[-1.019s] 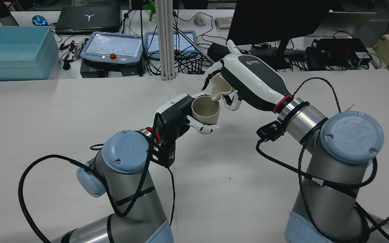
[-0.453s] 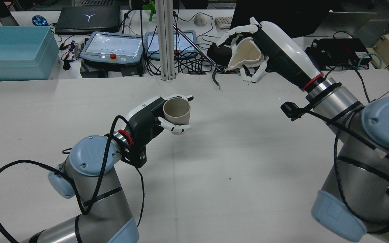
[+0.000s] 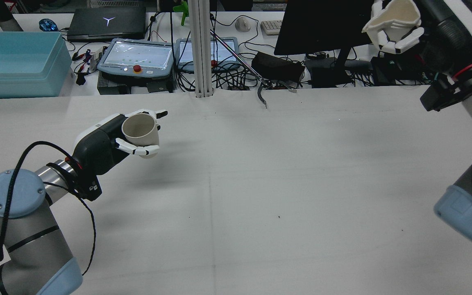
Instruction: Pour water
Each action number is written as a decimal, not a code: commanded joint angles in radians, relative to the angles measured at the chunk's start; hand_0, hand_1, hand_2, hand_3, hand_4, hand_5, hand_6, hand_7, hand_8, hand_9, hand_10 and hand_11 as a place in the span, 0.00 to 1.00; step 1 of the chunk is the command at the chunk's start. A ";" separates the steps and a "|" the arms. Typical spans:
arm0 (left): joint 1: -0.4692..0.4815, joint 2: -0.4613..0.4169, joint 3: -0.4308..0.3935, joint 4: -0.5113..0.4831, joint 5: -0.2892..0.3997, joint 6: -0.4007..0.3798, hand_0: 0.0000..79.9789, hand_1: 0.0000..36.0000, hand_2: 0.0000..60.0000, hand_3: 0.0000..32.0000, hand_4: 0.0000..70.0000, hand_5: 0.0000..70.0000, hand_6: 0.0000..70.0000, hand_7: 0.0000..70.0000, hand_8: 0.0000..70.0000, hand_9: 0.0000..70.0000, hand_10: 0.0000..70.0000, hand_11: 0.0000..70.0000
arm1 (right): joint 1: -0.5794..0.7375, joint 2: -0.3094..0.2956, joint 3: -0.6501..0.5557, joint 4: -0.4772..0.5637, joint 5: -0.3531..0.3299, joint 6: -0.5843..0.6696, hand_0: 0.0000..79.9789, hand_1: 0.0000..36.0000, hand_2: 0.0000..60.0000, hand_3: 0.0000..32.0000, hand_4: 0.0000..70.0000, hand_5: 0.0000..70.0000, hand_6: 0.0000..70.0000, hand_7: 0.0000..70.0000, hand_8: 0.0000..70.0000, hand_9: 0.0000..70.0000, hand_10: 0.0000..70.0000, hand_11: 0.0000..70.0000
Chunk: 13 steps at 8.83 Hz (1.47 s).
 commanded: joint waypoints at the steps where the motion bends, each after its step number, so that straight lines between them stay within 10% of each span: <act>1: -0.143 0.277 -0.021 -0.243 0.073 0.002 1.00 1.00 1.00 0.00 0.43 1.00 0.22 0.19 0.05 0.02 0.07 0.17 | 0.246 -0.112 -0.010 0.027 -0.187 0.211 1.00 1.00 1.00 0.00 0.38 0.37 0.87 1.00 0.60 0.79 0.11 0.23; 5: -0.268 0.531 -0.003 -0.509 0.105 0.012 1.00 1.00 1.00 0.00 0.52 1.00 0.26 0.26 0.08 0.03 0.10 0.21 | 0.292 -0.379 -0.379 0.692 -0.304 0.317 1.00 1.00 1.00 0.00 0.16 0.38 0.88 1.00 0.71 0.93 0.24 0.41; 10: -0.294 0.555 0.224 -0.732 0.113 0.020 1.00 1.00 1.00 0.00 0.53 1.00 0.27 0.26 0.08 0.03 0.10 0.21 | 0.186 -0.217 -1.036 1.068 -0.285 0.317 0.86 1.00 1.00 0.00 0.27 0.38 0.97 1.00 0.89 1.00 0.31 0.51; 13: -0.289 0.555 0.426 -0.896 0.115 0.035 1.00 1.00 1.00 0.00 0.53 1.00 0.26 0.26 0.08 0.03 0.10 0.21 | 0.057 -0.169 -1.233 1.168 -0.120 0.315 0.79 1.00 1.00 0.00 0.18 0.38 0.91 1.00 0.92 1.00 0.35 0.55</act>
